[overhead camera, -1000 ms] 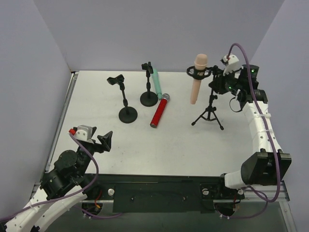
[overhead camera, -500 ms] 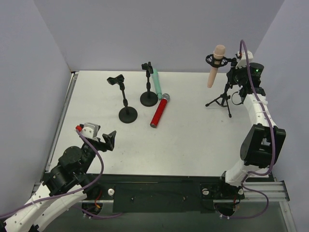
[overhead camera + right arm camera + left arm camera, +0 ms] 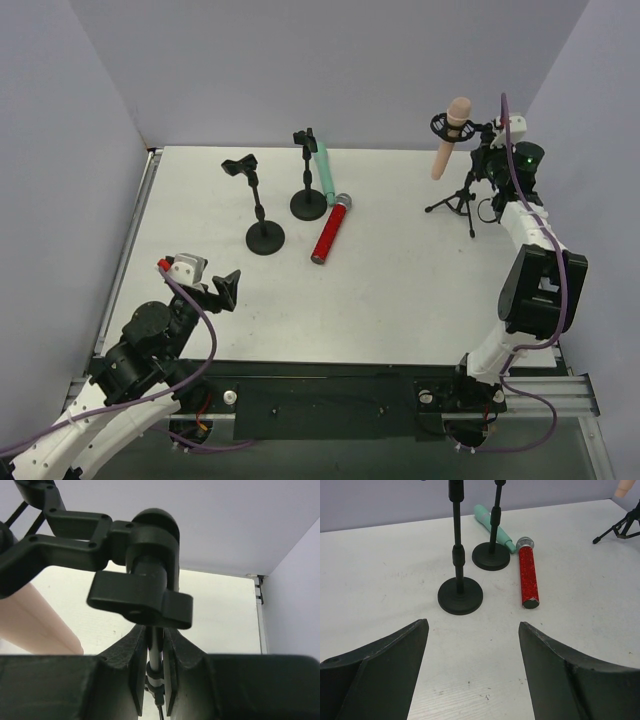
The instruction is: Attach the microphones to the stand
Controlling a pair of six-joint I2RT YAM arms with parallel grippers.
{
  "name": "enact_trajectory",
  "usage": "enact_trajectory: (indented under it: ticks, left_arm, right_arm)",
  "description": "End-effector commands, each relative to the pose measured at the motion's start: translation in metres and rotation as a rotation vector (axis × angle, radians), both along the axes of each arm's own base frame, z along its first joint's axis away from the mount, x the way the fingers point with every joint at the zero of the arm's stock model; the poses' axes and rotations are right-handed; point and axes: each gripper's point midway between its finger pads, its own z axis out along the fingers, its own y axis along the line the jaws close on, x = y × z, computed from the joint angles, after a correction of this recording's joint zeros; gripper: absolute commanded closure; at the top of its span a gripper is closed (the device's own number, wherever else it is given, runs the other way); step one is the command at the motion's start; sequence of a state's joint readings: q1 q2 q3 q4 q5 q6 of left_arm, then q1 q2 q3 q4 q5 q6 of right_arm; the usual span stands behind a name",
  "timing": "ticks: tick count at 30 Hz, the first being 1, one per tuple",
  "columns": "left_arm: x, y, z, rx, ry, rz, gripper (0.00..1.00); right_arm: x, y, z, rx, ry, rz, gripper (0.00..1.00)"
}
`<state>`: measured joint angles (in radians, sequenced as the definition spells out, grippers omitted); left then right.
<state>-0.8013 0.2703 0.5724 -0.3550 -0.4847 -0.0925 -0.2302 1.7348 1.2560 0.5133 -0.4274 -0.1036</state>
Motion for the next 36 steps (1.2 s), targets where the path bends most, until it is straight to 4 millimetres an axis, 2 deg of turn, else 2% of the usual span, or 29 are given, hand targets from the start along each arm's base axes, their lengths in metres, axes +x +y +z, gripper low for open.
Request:
enact_trajectory:
  ticks: [1,6,11,18,22,24,26,27,28,29,30,31,32,35,36]
  left_arm:
    - [0.001,-0.004,0.011,-0.033,-0.032,-0.016,0.16]
    - [-0.001,-0.003,0.013,-0.044,-0.039,-0.021,0.16]
    - [-0.003,-0.004,0.015,-0.053,-0.043,-0.033,0.16]
    - [-0.005,-0.004,0.018,-0.070,-0.055,-0.042,0.16]
    - [-0.007,-0.003,0.020,-0.084,-0.060,-0.044,0.16]
    - [-0.008,-0.004,0.021,-0.094,-0.058,-0.050,0.16]
    - [-0.009,-0.006,0.022,-0.103,-0.054,-0.059,0.16]
    - [-0.009,-0.006,0.023,-0.111,-0.053,-0.061,0.16]
    - [-0.010,-0.007,0.023,-0.117,-0.051,-0.065,0.16]
    - [-0.010,-0.008,0.025,-0.130,-0.046,-0.067,0.16]
    - [-0.010,-0.009,0.025,-0.138,-0.044,-0.070,0.16]
    - [-0.010,-0.010,0.026,-0.157,-0.034,-0.070,0.16]
    - [-0.011,-0.010,0.028,-0.173,-0.030,-0.070,0.15]
    - [-0.009,-0.018,0.024,-0.260,0.057,-0.058,0.15]
    - [-0.008,-0.021,0.026,-0.280,0.068,-0.063,0.14]
  right_arm:
    - [-0.008,0.014,0.063,0.011,-0.205,0.087,0.87]
    - [-0.015,0.019,0.046,0.021,-0.178,0.110,0.80]
    - [-0.019,0.016,0.043,0.029,-0.149,0.095,0.68]
    - [-0.023,0.007,0.039,0.045,-0.114,0.070,0.58]
    - [-0.031,0.003,0.036,0.054,-0.093,0.063,0.42]
    - [-0.037,-0.001,0.034,0.060,-0.082,0.064,0.38]
    - [-0.044,-0.002,0.032,0.066,-0.068,0.072,0.32]
    - [-0.048,-0.006,0.033,0.061,-0.066,0.067,0.31]
    - [-0.053,-0.004,0.026,0.070,-0.037,0.075,0.29]
    - [-0.058,-0.007,0.030,0.061,-0.041,0.076,0.29]
    - [-0.064,-0.005,0.023,0.074,-0.009,0.085,0.28]
    - [-0.069,-0.009,0.027,0.070,-0.012,0.079,0.27]
    - [-0.078,-0.009,0.016,0.086,0.044,0.082,0.26]
    - [-0.106,-0.005,0.009,0.074,0.148,0.085,0.24]
    - [-0.120,0.000,-0.002,0.094,0.221,0.092,0.23]
